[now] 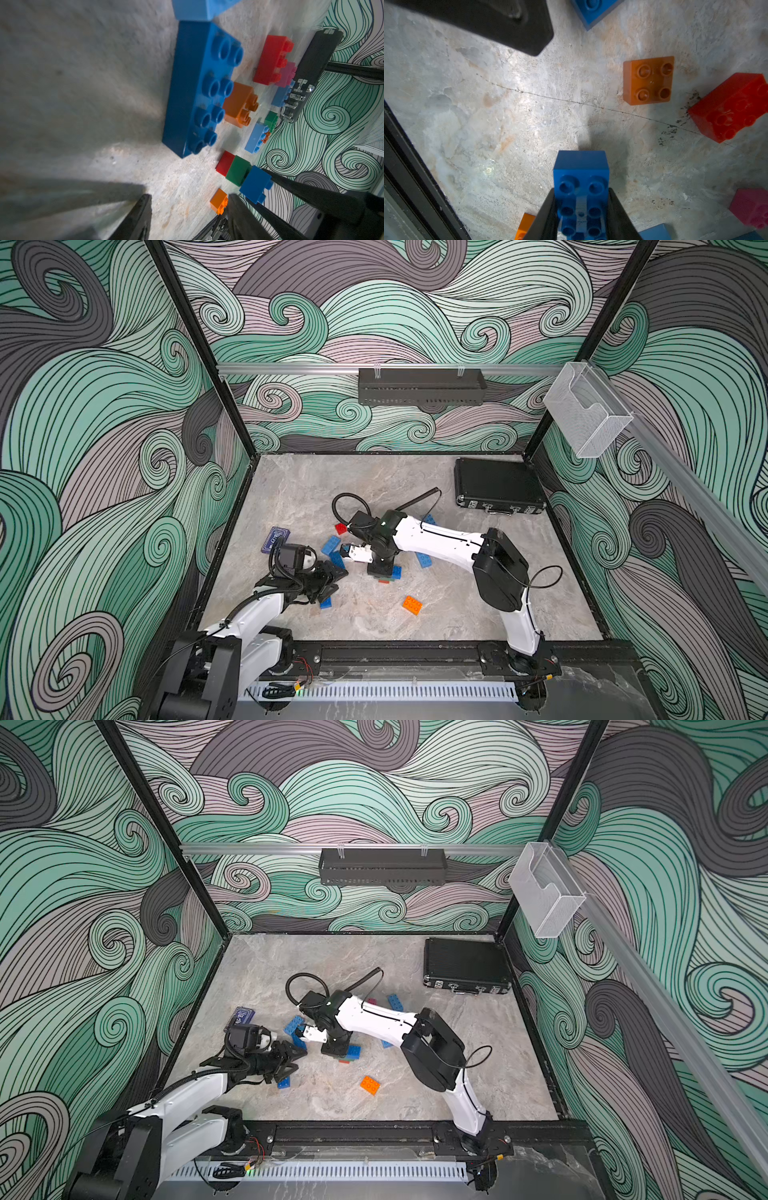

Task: Assemble a heart with lego
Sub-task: Assemble the lego brick with the lego brick.

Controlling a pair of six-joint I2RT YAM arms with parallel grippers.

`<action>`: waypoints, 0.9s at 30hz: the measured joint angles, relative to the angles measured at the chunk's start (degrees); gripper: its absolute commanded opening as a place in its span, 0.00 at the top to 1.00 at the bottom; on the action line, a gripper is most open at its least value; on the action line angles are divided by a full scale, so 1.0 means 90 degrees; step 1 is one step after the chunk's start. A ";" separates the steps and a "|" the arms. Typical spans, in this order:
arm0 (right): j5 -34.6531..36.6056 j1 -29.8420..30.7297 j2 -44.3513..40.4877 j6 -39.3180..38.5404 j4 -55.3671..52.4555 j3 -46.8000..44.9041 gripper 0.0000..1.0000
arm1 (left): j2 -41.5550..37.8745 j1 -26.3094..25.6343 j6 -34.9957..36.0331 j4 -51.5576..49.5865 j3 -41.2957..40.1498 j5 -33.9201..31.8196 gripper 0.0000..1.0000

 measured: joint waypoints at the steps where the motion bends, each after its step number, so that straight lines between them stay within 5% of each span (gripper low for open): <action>1: 0.0029 0.0000 0.0000 0.0000 0.0010 -0.0007 0.69 | 0.0000 0.0000 0.0000 0.0017 -0.0017 0.0002 0.41; 27: 0.0294 0.0068 -0.0425 -0.0119 0.0704 -0.0833 0.72 | -0.0002 0.0002 -0.0005 0.0049 -0.0063 0.0007 0.41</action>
